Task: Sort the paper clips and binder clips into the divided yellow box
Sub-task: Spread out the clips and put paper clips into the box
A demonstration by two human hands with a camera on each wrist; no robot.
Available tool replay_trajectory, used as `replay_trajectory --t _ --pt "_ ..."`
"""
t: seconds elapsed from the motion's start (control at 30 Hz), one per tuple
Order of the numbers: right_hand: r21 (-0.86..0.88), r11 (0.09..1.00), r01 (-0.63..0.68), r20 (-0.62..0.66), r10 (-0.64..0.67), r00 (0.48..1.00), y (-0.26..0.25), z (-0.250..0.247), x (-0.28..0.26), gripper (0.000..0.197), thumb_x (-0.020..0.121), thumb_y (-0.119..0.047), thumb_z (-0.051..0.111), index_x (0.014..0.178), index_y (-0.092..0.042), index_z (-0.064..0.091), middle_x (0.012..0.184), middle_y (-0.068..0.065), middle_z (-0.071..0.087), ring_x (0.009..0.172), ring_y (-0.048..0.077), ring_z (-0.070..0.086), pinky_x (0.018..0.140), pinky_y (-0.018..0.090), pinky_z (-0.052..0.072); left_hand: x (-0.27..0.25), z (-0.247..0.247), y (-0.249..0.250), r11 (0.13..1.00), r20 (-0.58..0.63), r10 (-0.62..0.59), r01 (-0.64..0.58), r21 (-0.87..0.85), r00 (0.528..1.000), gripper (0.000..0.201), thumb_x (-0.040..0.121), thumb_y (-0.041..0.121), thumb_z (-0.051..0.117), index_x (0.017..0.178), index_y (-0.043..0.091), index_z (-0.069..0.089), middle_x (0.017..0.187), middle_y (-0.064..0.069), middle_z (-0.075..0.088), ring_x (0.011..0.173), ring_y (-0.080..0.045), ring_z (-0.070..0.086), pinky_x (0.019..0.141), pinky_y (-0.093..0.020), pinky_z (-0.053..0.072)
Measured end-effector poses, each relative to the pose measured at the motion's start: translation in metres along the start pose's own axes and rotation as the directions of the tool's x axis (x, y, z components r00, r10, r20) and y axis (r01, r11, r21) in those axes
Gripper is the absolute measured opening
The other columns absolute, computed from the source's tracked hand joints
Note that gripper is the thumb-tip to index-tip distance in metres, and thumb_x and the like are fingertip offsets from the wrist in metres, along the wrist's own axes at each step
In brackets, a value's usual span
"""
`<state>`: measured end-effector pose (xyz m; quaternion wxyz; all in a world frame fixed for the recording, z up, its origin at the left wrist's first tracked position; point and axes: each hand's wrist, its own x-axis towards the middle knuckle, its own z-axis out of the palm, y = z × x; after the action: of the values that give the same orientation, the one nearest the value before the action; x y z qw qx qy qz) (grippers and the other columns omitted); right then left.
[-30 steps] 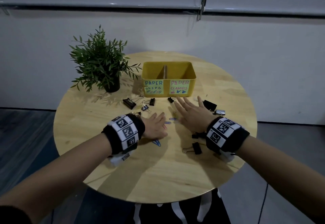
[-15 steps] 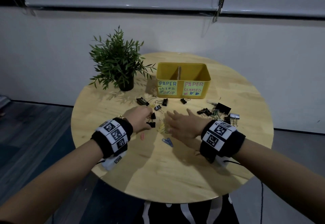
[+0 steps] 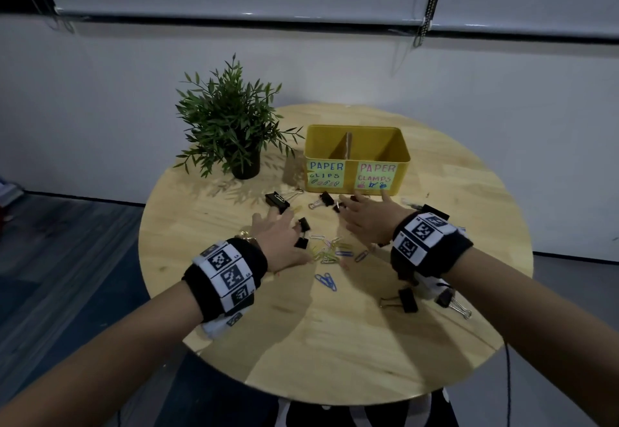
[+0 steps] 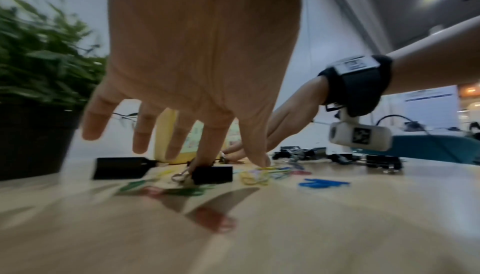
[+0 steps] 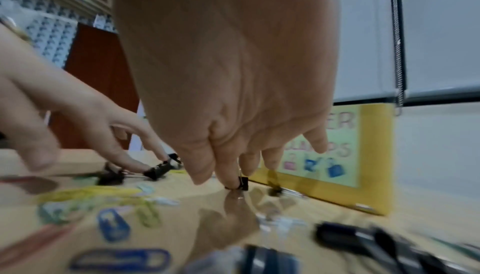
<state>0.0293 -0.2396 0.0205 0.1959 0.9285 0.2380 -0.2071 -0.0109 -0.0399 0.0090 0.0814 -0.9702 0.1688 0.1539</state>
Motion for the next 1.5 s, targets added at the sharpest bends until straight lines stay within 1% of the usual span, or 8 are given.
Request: replay_trajectory --t 0.2,0.3,0.43,0.77,0.97,1.07,1.3,1.5 --pt "0.195 0.98 -0.051 -0.169 0.085 0.982 0.005 0.007 -0.013 0.055 0.103 -0.032 0.026 0.153 -0.013 0.011 0.163 0.003 -0.003 0.15 0.021 -0.001 0.118 0.056 0.01 0.024 -0.011 0.015 0.996 0.031 0.082 -0.081 -0.03 0.996 0.081 0.093 0.058 0.032 0.152 0.012 0.0 0.161 -0.009 -0.005 0.149 -0.024 -0.007 0.118 -0.054 0.005" --pt "0.185 0.979 0.082 -0.171 -0.05 0.984 -0.012 0.008 -0.027 0.057 0.103 -0.032 0.028 0.154 -0.023 0.004 0.163 0.0 -0.006 0.15 0.021 -0.004 0.117 0.061 0.005 0.029 -0.015 -0.006 0.998 0.115 0.053 -0.054 0.011 0.992 0.076 0.097 0.041 0.03 0.149 0.008 -0.014 0.161 -0.009 -0.009 0.147 -0.02 -0.017 0.118 -0.055 -0.008" --pt "0.086 0.968 0.235 -0.063 -0.23 0.971 -0.038 0.006 -0.035 0.057 0.103 -0.036 0.023 0.154 -0.027 -0.003 0.162 -0.006 -0.011 0.149 0.018 -0.014 0.111 0.067 -0.006 0.018 -0.007 -0.023 0.997 0.253 0.038 -0.053 0.05 0.967 0.071 0.098 0.026 0.03 0.149 0.008 -0.017 0.161 -0.006 -0.013 0.147 -0.018 -0.02 0.116 -0.052 -0.015" --pt "0.149 0.981 0.125 -0.116 -0.108 0.987 -0.034 -0.013 0.01 0.054 0.103 -0.038 0.016 0.154 -0.025 0.004 0.163 -0.001 -0.008 0.15 0.022 -0.009 0.111 0.071 0.002 -0.025 0.022 -0.006 0.989 0.412 0.077 -0.018 -0.145 0.908 0.069 0.101 0.034 0.022 0.146 0.005 -0.022 0.155 -0.013 -0.029 0.144 -0.036 -0.02 0.121 -0.047 0.003" --pt "0.256 0.955 0.148 -0.233 -0.088 0.969 -0.015 -0.008 -0.008 0.049 0.102 -0.026 0.028 0.149 -0.012 0.027 0.162 0.008 0.01 0.146 0.027 0.02 0.117 0.05 0.023 -0.021 0.004 0.004 0.98 0.221 -0.03 0.073 -0.187 0.975 0.081 0.098 0.05 0.026 0.148 0.006 -0.019 0.155 -0.015 -0.028 0.146 -0.032 -0.02 0.12 -0.045 -0.003" --pt "0.254 0.945 0.204 -0.132 -0.175 0.976 -0.024 0.007 -0.027 0.056 0.101 -0.035 0.031 0.151 -0.011 0.021 0.162 0.01 0.01 0.147 0.027 0.019 0.118 0.046 0.023 -0.011 0.001 -0.005 0.973 0.297 -0.099 0.155 -0.172 0.95 0.089 0.095 0.056 0.03 0.148 0.002 -0.017 0.155 -0.02 -0.024 0.146 -0.035 -0.017 0.121 -0.047 0.004" --pt "0.357 0.902 0.243 -0.052 -0.241 0.969 -0.032 0.032 -0.066 0.064 0.102 -0.034 0.033 0.154 -0.015 0.0 0.162 0.01 -0.006 0.15 0.023 0.003 0.122 0.041 0.013 -0.03 0.002 0.032 0.918 0.338 0.281 -0.148 -0.369 0.898 0.093 0.094 0.055 0.038 0.147 0.008 -0.022 0.155 -0.01 -0.029 0.145 -0.025 -0.023 0.121 -0.047 -0.003" --pt "0.171 0.982 0.084 0.106 -0.103 0.989 -0.031 0.043 -0.09 0.07 0.1 -0.05 0.019 0.153 -0.011 -0.004 0.162 0.008 -0.01 0.149 0.024 -0.011 0.116 0.054 -0.01 -0.033 -0.001 0.048 0.896 0.35 0.347 -0.197 -0.398 0.87 0.116 0.081 0.065 0.054 0.146 0.012 -0.027 0.154 -0.001 -0.031 0.144 -0.018 -0.026 0.121 -0.044 -0.006"
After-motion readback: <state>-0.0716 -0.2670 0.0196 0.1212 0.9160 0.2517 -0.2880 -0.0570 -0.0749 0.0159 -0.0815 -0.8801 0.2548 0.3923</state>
